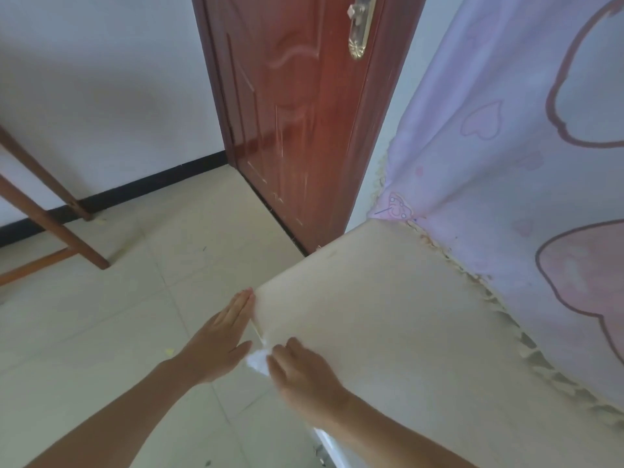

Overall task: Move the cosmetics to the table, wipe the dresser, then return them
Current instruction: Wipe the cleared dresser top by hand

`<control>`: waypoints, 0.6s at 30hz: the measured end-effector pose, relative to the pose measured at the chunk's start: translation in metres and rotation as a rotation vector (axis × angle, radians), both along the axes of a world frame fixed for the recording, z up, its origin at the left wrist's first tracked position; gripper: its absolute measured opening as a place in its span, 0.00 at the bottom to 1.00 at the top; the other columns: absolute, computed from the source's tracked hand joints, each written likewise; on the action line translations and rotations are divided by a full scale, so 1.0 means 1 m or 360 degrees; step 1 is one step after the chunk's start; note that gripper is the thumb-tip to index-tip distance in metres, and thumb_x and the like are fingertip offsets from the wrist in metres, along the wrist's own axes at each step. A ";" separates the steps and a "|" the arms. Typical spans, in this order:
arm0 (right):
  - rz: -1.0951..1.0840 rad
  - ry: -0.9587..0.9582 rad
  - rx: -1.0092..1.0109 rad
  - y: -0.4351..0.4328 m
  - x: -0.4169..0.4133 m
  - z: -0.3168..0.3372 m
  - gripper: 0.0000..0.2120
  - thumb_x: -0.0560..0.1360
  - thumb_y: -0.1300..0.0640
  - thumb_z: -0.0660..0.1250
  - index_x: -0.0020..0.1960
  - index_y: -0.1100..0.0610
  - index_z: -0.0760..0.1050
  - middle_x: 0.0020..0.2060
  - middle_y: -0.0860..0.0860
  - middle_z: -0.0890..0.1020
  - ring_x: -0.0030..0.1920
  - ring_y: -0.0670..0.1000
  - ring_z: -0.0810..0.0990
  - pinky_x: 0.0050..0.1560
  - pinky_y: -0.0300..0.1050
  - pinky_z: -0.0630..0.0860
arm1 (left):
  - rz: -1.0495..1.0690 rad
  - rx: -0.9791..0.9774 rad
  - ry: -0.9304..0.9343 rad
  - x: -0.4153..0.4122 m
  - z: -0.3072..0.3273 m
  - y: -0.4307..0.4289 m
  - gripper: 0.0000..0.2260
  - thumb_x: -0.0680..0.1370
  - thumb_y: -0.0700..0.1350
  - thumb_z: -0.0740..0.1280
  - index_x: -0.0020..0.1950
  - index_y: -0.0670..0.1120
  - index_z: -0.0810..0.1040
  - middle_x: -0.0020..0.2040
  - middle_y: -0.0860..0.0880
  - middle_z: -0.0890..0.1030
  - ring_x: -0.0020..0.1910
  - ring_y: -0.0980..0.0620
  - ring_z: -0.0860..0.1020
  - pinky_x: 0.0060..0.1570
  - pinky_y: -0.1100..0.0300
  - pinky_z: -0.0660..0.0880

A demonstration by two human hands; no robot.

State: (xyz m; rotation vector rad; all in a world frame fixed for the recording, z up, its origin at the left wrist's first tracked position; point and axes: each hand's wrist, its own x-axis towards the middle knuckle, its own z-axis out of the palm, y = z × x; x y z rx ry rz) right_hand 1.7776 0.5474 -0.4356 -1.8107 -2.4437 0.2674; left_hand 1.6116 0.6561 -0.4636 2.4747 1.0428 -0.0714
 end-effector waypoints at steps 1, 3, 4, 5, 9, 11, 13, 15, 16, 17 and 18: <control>-0.0123 0.0040 0.0064 0.008 0.016 0.006 0.07 0.69 0.65 0.57 0.42 0.58 0.72 0.35 0.49 0.72 0.35 0.49 0.65 0.27 0.38 0.59 | -0.0039 0.0074 -0.0011 -0.001 -0.001 0.001 0.36 0.73 0.55 0.47 0.72 0.40 0.34 0.72 0.48 0.39 0.74 0.52 0.43 0.67 0.71 0.39; -0.0548 0.0065 0.0289 0.032 0.060 0.014 0.13 0.57 0.66 0.67 0.41 0.58 0.76 0.34 0.50 0.75 0.38 0.51 0.70 0.23 0.36 0.65 | -0.0107 0.0121 0.0039 -0.001 0.001 0.004 0.37 0.69 0.57 0.42 0.70 0.41 0.31 0.71 0.48 0.34 0.73 0.53 0.38 0.66 0.70 0.35; -0.0774 0.0060 0.0343 0.042 0.088 0.014 0.16 0.55 0.70 0.68 0.42 0.60 0.77 0.37 0.54 0.76 0.40 0.55 0.74 0.25 0.39 0.69 | -0.0115 0.0028 0.0071 -0.002 0.003 0.004 0.36 0.66 0.57 0.38 0.68 0.42 0.28 0.69 0.49 0.30 0.71 0.55 0.34 0.66 0.70 0.34; -0.1006 0.0047 0.0288 0.054 0.116 0.013 0.17 0.59 0.73 0.66 0.46 0.63 0.78 0.42 0.59 0.77 0.45 0.60 0.76 0.32 0.45 0.74 | -0.0114 -0.0032 0.0071 -0.002 0.006 0.004 0.36 0.64 0.57 0.36 0.66 0.43 0.26 0.68 0.50 0.28 0.70 0.57 0.31 0.65 0.70 0.32; -0.1733 -0.0019 0.0180 0.073 0.195 0.002 0.16 0.74 0.68 0.57 0.61 0.66 0.70 0.60 0.65 0.70 0.60 0.64 0.68 0.57 0.51 0.65 | -0.0143 -0.0068 0.0121 0.001 0.010 0.007 0.33 0.70 0.51 0.42 0.65 0.42 0.25 0.67 0.51 0.26 0.67 0.59 0.29 0.64 0.72 0.32; -0.1779 -0.0034 0.0165 0.080 0.185 -0.005 0.15 0.75 0.66 0.57 0.61 0.66 0.68 0.60 0.65 0.69 0.60 0.64 0.68 0.57 0.52 0.65 | -0.0081 -0.0310 0.0091 0.002 0.014 0.011 0.34 0.75 0.43 0.52 0.68 0.42 0.27 0.67 0.55 0.28 0.67 0.62 0.31 0.65 0.71 0.37; -0.1556 0.0022 0.0180 0.086 0.148 -0.010 0.16 0.74 0.68 0.58 0.62 0.66 0.68 0.59 0.63 0.71 0.58 0.64 0.70 0.54 0.52 0.68 | 0.0007 -0.0648 -0.0024 0.000 0.019 0.018 0.36 0.76 0.36 0.57 0.71 0.48 0.32 0.68 0.61 0.33 0.68 0.65 0.35 0.65 0.71 0.41; -0.1172 0.0023 0.0323 0.087 0.098 -0.014 0.19 0.66 0.73 0.61 0.56 0.67 0.74 0.52 0.63 0.77 0.51 0.65 0.76 0.48 0.50 0.74 | 0.0154 -0.1014 -0.0291 -0.003 0.022 0.023 0.32 0.77 0.37 0.59 0.71 0.55 0.43 0.71 0.62 0.42 0.71 0.64 0.43 0.65 0.70 0.44; -0.0980 0.0045 0.0368 0.083 0.070 -0.013 0.21 0.58 0.74 0.62 0.49 0.64 0.78 0.45 0.60 0.80 0.43 0.63 0.79 0.40 0.46 0.76 | 0.0256 -0.1169 -0.0440 -0.004 0.026 0.025 0.29 0.77 0.43 0.60 0.70 0.56 0.47 0.71 0.62 0.47 0.71 0.64 0.47 0.65 0.70 0.46; -0.0807 0.0017 0.0395 0.076 0.042 -0.010 0.23 0.49 0.72 0.62 0.42 0.59 0.80 0.37 0.55 0.80 0.35 0.58 0.80 0.30 0.40 0.73 | 0.0348 -0.1270 -0.0562 -0.004 0.028 0.025 0.29 0.74 0.49 0.62 0.70 0.56 0.51 0.71 0.62 0.51 0.71 0.64 0.51 0.64 0.71 0.48; -0.0606 -0.0002 0.0351 0.067 0.014 -0.006 0.22 0.45 0.69 0.59 0.35 0.54 0.78 0.31 0.50 0.78 0.29 0.53 0.77 0.23 0.36 0.66 | 0.0410 -0.1320 -0.0653 -0.003 0.030 0.025 0.30 0.71 0.53 0.62 0.71 0.54 0.54 0.70 0.61 0.55 0.70 0.64 0.53 0.63 0.71 0.50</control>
